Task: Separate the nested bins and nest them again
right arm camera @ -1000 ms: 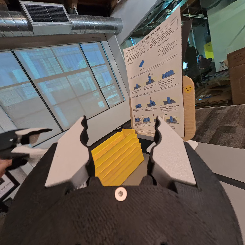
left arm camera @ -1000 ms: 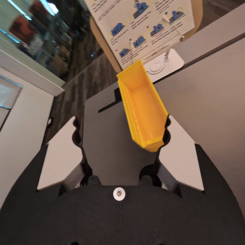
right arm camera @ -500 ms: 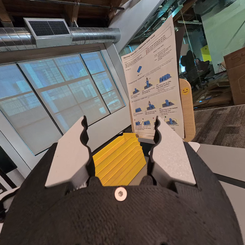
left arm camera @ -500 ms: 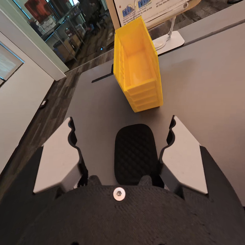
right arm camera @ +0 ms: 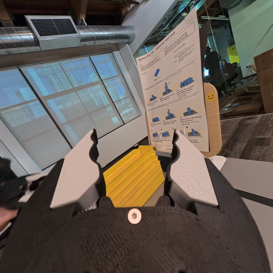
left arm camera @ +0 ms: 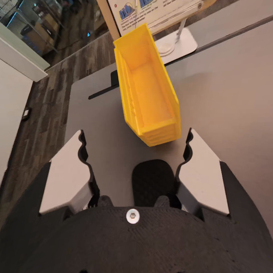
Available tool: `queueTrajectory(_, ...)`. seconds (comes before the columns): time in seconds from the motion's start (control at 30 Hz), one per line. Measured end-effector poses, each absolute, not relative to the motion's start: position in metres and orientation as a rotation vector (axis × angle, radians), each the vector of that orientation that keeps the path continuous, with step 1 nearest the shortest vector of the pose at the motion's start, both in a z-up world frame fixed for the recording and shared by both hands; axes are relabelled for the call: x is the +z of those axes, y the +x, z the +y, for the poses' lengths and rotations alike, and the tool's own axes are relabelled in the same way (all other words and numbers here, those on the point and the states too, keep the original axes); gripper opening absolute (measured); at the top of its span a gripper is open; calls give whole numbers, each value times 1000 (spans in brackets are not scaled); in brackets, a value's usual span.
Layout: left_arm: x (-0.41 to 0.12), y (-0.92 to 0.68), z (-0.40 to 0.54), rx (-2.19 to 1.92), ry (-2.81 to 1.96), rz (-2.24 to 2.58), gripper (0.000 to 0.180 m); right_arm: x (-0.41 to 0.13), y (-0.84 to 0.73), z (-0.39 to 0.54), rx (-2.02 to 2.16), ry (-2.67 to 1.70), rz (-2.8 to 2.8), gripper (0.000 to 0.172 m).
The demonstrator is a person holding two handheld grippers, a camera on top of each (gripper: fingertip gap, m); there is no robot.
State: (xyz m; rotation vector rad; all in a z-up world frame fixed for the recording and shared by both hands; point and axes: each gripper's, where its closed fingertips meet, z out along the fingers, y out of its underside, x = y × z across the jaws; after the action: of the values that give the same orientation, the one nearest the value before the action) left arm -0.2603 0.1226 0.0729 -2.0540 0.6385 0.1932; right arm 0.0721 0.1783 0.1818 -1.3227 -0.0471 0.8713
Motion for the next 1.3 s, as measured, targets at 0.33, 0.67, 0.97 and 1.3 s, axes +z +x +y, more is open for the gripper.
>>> queueTrajectory(0.33,75,-193,255,39,-2351,698,130,183,67,178,870,-1330,-66,101)
queueTrajectory(0.67,6,-194,312,15,-2761,526,129,182,80,177,885,-1315,-38,101)
queueTrajectory(0.97,-21,-203,315,105,-2883,510,131,182,73,177,890,-1326,-61,99)
queueTrajectory(1.3,-21,-204,313,155,-2977,490,118,181,74,177,906,-1325,-53,99)
